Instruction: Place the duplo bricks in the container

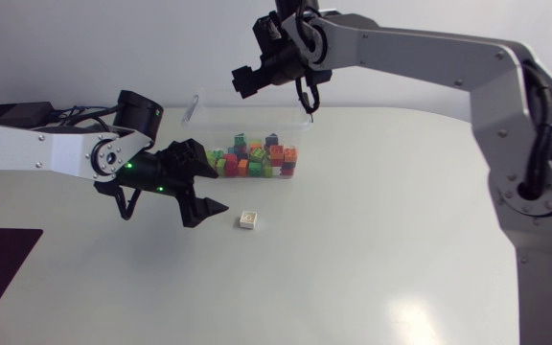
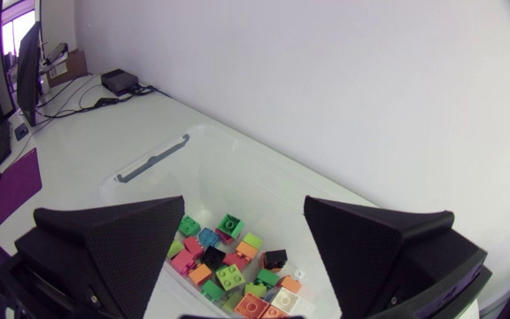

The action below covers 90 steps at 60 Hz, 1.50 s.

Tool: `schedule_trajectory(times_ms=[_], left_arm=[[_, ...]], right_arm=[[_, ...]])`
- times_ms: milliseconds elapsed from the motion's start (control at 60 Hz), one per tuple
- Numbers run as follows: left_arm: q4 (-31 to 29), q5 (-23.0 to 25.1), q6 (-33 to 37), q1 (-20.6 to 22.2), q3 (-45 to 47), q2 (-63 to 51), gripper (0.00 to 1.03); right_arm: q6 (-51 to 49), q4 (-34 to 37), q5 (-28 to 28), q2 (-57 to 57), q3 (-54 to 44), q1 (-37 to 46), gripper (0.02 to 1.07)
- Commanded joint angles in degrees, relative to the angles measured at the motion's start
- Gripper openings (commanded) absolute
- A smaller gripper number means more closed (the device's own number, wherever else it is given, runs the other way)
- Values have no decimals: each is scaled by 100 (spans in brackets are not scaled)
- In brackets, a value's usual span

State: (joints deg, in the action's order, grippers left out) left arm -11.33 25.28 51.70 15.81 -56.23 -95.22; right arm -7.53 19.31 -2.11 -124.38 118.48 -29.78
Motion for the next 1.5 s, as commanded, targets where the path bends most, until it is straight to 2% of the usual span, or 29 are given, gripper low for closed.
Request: schedule_trajectory(times_ms=[0, 267, 600, 1117, 1483], left_arm=[[-203, 56, 420, 115, -187, -260, 98], [-888, 74, 1105, 300, -837, -761, 98], [-1996, 39, 1852, 440, -1910, -1535, 97], [-2857, -1025, 2213, 871, -3061, -2440, 95], [-3191, -1535, 2169, 1091, -3439, -2712, 92]], right_arm=[[-144, 29, 26, 529, -492, 34, 103], [-267, -340, -18, 1864, -2206, 60, 103], [-618, -419, -35, 3139, -3981, 51, 103], [-996, -472, 105, 4387, -6073, 201, 103], [-1075, -358, 457, 4879, -6934, 69, 103]])
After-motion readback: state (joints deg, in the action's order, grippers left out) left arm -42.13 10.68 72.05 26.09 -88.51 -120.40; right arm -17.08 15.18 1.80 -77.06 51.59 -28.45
